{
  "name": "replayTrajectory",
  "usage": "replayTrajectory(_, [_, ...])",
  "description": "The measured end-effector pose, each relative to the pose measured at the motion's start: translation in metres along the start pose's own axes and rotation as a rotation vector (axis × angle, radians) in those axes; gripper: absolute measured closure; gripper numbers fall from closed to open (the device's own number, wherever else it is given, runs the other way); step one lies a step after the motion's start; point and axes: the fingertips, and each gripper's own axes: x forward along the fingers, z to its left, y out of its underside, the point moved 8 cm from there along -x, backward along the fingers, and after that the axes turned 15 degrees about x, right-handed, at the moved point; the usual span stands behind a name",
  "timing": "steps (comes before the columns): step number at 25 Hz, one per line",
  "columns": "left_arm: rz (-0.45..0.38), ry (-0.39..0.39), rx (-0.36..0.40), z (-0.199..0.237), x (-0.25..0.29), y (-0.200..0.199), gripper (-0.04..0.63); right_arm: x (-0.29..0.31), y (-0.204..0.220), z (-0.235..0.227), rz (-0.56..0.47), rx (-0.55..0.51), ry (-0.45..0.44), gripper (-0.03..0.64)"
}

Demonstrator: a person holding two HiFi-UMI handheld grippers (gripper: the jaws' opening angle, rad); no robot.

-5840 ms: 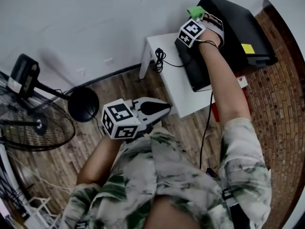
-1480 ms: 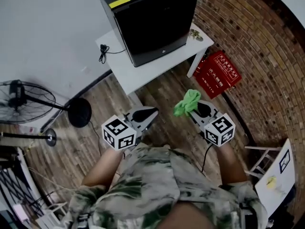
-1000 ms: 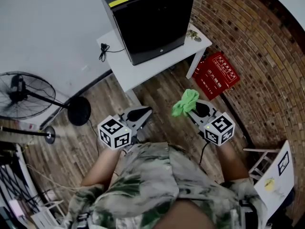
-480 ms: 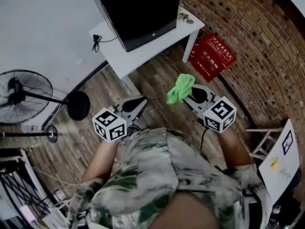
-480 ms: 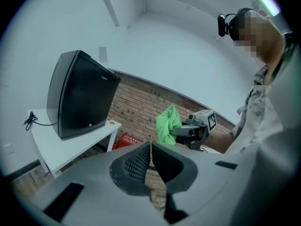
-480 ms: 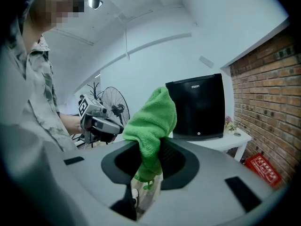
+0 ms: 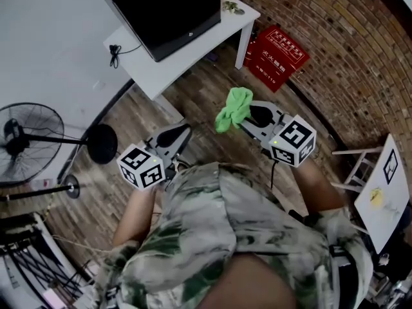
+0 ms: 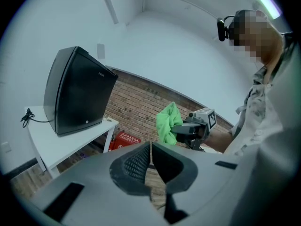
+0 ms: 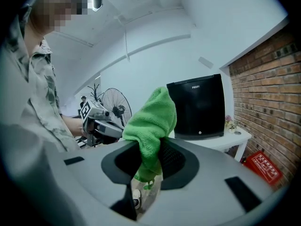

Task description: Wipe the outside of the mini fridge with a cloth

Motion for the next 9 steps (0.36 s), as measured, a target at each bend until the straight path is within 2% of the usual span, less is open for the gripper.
replayTrajectory(9, [0.028,0.004,-0.024,-0.013,0.005,0.011,0.566,-0.007,0.012,-0.002,0.014,0.01,-0.011,0.509])
